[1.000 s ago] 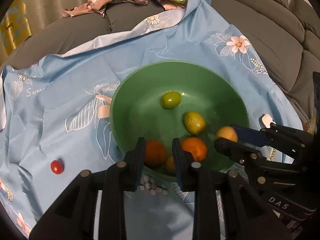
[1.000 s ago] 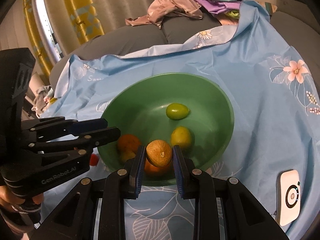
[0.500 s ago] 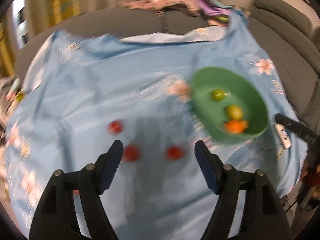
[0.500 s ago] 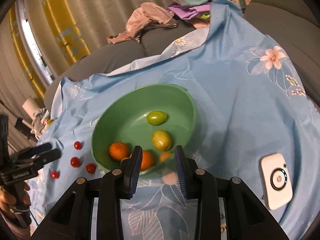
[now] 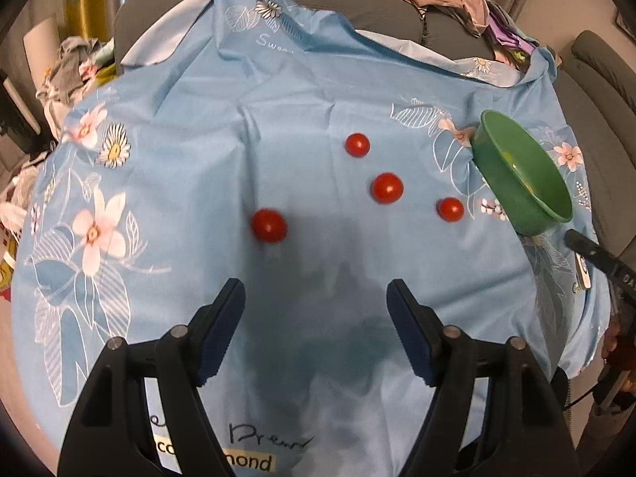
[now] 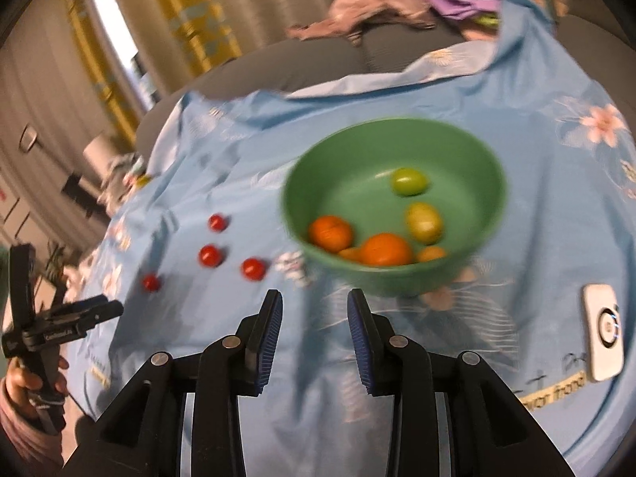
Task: Organize fruits
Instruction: 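Move both tools back toward the red cherry tomatoes on the cloth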
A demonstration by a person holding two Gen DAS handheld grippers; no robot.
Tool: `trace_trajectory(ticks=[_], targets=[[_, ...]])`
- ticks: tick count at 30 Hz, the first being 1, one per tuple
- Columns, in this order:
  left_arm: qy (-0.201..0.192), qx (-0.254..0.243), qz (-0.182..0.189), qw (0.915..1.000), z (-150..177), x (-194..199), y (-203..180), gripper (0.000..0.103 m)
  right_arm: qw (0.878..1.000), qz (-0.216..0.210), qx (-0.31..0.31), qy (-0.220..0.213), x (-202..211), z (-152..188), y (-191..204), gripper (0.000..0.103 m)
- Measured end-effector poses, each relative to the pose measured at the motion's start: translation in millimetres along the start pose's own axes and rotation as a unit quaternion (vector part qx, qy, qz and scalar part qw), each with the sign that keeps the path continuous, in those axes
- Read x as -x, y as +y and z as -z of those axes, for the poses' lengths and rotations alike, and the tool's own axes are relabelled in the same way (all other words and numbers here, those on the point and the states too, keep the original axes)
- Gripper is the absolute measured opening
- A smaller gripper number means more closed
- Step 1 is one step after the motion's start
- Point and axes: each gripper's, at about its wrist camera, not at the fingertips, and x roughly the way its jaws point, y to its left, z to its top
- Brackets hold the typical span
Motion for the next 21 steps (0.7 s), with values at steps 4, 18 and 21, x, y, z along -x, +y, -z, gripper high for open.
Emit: trace_trajectory(ticks=[4,18,21], targets=[[-0.001,-0.003,0.015,0.9999,3,-1,2,0.074,0.999,-0.007,0.035,0.023,-18,3,24,0.034],[0.017,-0.038,0.052,0.9978,-6,-26,-5,0.074,0.986,0.03,0.151,0.064,-97,-19,73,0.035],[0.019,-0.038,0.055,0.9976,-10,-31,-4,0.074,0.983,0.048,0.161,0.081,-119,-23,72,0.035]])
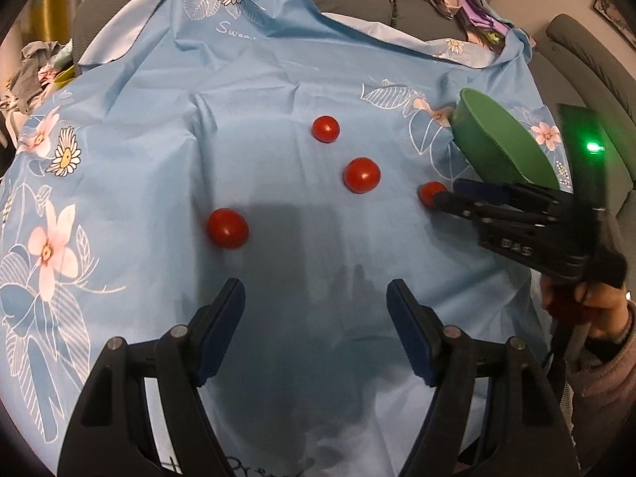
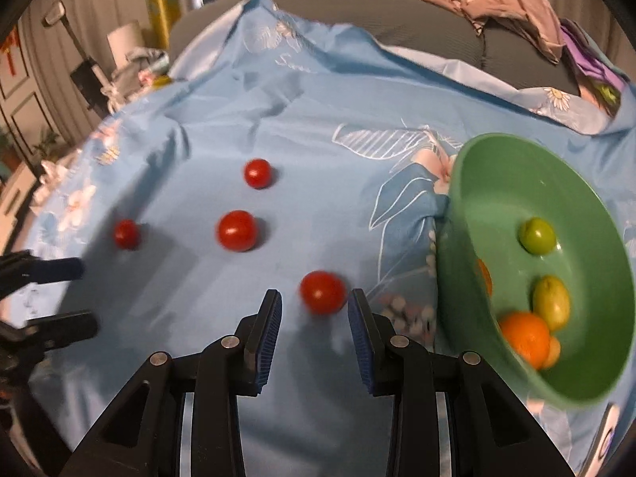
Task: Organize fruits
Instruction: 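Move both tools back toward the red cherry tomatoes on the cloth, then grasp a red cherry tomato with the left tool while the right tool grasps another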
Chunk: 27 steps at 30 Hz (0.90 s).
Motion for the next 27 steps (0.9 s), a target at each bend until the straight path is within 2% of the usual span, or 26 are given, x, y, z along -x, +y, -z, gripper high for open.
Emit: trace_trajectory(ticks=[4,8,14,15,18,22,27], targets=[[0.003,-0.003,0.002,1.0,-6,-6,2,0.074,1.0,0.01,0.007,0.02,-17,-4,-2,0.035],[0.002,-0.007,0.007,1.0,-14,-11,-1,0.074,1.0,-0.002,0.01,0.024,-22,-6,-2,0.035],[0.001,-0.019,0.013,0.9997,-27,-21,-12,0.074,1.0,-0.005,0.02,0.019,-24,-6,-1,0.034],[0.001,-0.02,0.014,0.9997,-29,-22,-13,0.074,1.0,-0.005,0.02,0.017,-24,-6,-1,0.031],[0.002,-0.026,0.019,0.9995,-38,-28,-19,0.073,1.0,-0.006,0.01,0.01,-22,-4,-5,0.03],[0.008,-0.031,0.023,0.9992,-49,-41,-26,0.072,1.0,-0.023,-0.007,-0.001,-12,1,-10,0.03],[0.016,-0.036,0.026,0.9989,-64,-59,-35,0.066,0.998,-0.055,-0.024,-0.017,6,14,-16,0.03]])
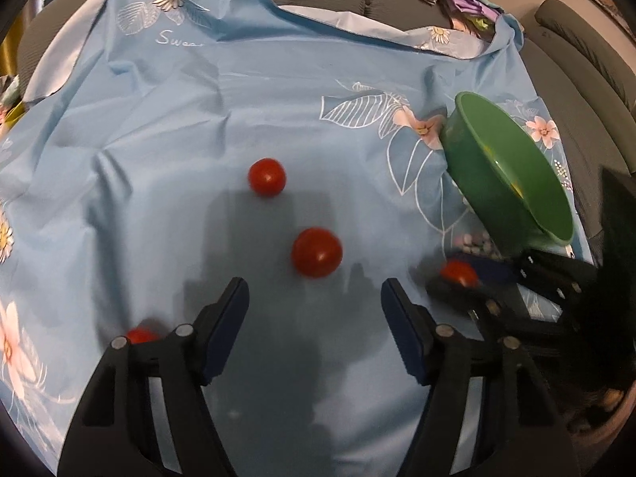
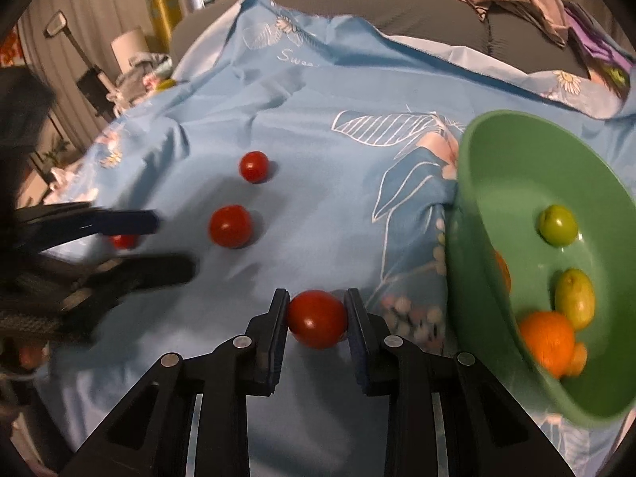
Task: Organize fruits
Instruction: 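Grasp a red cherry tomato with the left tool while the right tool grasps another, then carry both red cherry tomatoes over the green bowl and open both tools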
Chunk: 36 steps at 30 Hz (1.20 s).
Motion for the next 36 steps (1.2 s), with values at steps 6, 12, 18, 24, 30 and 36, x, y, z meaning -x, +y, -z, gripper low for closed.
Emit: trace_trajectory(ticks=[6,12,18,24,30,36], targets=[[0.018,-0.007,-0.001,0.9998,-14,-24,-5,0.048,1.0,-0.023,-0.015,-0.011,11,9,-4,0.03],[0.02,-0.014,-0.015,0.9996,-18,-34,-7,0.032,0.999,-0.033,-0.021,-0.023,16,9,-5,0.03],[0.013,-0.021,-0.024,0.9994,-18,-35,-7,0.03,0.999,-0.036,-0.027,-0.027,17,11,-5,0.03],[0.006,-0.014,-0.019,0.9997,-14,-22,-12,0.03,0.999,-0.035,-0.029,-0.028,22,14,-6,0.03],[-0.005,-0.015,-0.019,0.9997,1,7,-21,0.03,0.998,-0.037,-0.026,-0.035,34,17,1,0.03],[-0.024,-0.015,-0.029,0.9992,17,36,-29,0.031,0.998,-0.04,-0.022,-0.047,49,21,9,0.03]])
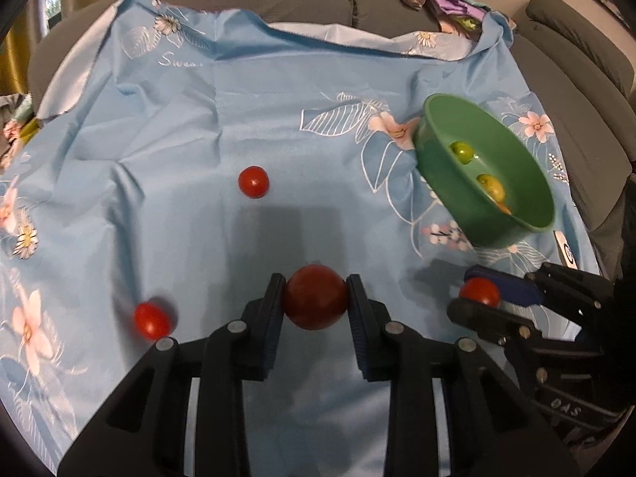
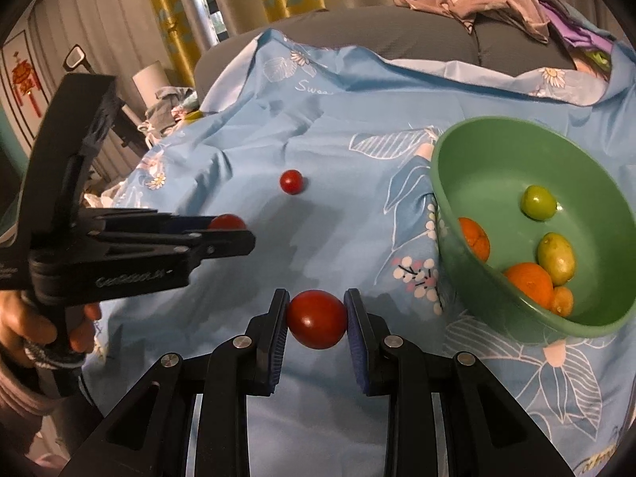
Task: Organize fruits
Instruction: 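Carry both red cherry tomatoes over the green bowl and open both tools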
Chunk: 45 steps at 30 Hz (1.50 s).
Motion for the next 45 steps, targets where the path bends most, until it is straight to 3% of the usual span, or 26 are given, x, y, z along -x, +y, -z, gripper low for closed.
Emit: trace_trajectory(ticks=[20,45], targets=[[-0.042,-0.032,-0.002,0.9986,18,55,-40,0.031,0.999,0.008,0.018,-0.051,57,4,14,0.03],[-0.06,-0.118,0.02,0.9909,-23,48,-103,0.031,0.993,0.05,-0.031,-0.1,87,2,-37,0.03]])
